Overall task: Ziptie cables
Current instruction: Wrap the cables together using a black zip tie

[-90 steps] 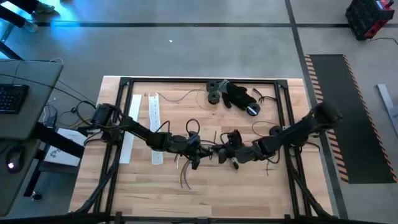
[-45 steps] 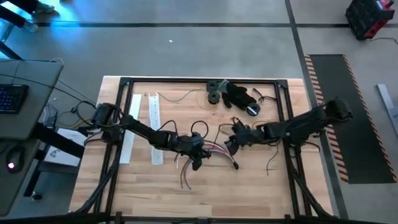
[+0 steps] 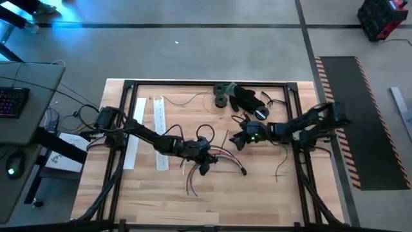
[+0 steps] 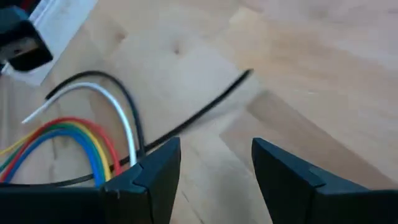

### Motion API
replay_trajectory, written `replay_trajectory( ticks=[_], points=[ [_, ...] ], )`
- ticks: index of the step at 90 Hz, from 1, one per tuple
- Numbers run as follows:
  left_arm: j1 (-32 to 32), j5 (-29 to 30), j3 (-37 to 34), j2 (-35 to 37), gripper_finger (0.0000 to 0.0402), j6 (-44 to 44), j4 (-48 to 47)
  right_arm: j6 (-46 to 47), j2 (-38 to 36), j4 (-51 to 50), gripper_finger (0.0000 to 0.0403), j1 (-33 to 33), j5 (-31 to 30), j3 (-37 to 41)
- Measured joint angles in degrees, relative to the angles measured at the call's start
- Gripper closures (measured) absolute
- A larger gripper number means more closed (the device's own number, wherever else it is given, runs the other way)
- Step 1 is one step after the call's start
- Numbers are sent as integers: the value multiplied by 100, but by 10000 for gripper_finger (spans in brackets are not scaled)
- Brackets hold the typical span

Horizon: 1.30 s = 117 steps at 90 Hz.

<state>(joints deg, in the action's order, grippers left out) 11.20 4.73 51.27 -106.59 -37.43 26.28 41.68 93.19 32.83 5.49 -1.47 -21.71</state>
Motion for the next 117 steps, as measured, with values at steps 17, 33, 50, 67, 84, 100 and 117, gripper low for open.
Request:
replay_trajectory(
  ticks=[17,33,50,67,84,100,117],
  points=[
    [-48,-27,0,0,401,4,33,-277,681,470,220,-2,-71,-272],
    [-59,-299,0,0,401,82,60,-476,926,508,225,-1,-156,-525],
    [-78,-414,0,0,401,402,49,-844,988,439,265,-100,-115,-683],
    [-169,-769,0,0,401,686,51,-817,997,436,325,-297,-188,-689],
    [-270,-787,0,0,401,651,119,-816,1003,511,395,-415,-118,-683],
    [-375,-780,0,0,401,97,616,-1205,975,606,402,-542,-91,-674],
    [-450,-728,0,0,401,-474,1075,-1830,515,659,403,-772,-317,-672]
  ],
)
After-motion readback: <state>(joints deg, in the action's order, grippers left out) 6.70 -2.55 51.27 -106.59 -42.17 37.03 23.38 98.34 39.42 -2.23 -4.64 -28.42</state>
